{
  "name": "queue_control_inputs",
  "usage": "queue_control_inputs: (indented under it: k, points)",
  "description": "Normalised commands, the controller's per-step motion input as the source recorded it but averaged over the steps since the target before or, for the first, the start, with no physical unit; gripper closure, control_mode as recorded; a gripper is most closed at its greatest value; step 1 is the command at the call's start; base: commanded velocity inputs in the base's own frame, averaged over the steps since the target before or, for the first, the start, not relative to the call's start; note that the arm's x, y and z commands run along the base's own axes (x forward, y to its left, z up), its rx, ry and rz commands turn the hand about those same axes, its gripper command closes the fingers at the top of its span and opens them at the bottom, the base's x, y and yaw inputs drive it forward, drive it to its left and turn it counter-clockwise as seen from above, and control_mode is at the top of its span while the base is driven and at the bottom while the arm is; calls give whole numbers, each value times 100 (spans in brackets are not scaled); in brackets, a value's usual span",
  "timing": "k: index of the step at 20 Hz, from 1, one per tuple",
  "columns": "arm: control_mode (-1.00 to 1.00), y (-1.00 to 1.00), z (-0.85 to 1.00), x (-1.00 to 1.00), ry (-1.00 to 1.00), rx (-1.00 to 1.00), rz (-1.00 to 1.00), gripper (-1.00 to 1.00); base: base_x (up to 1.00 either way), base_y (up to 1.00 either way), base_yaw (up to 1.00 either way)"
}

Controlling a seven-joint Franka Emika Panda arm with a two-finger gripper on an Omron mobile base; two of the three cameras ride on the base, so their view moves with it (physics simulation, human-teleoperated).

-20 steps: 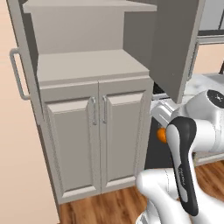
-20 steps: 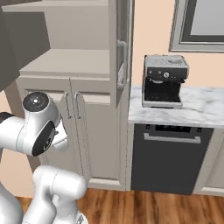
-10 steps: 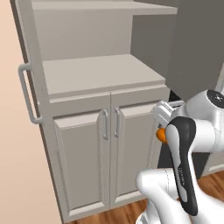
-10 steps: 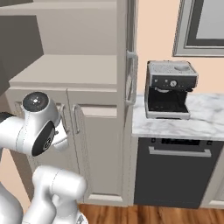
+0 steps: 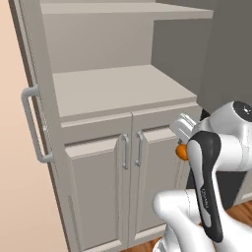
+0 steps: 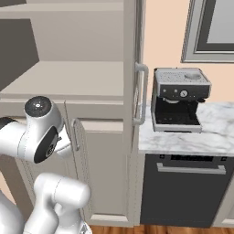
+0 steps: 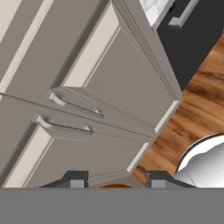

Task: Pick the tangerine from the counter and place it in the cabinet. Then close the cabinet.

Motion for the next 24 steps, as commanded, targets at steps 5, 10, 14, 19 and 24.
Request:
queue_control_inputs:
  k: [5,10,14,19,24]
  points:
    - [-100,14,0,0,-5,0,0,100,4,22,-1]
    - [-100,29,6,9,-18,0,-1,100,0,0,0]
    - [-100,1,37,15,-33,0,-5,100,0,0,0]
    - [-100,0,43,9,-43,2,-4,100,0,0,0]
    - [-100,6,50,30,-20,6,-2,100,0,0,0]
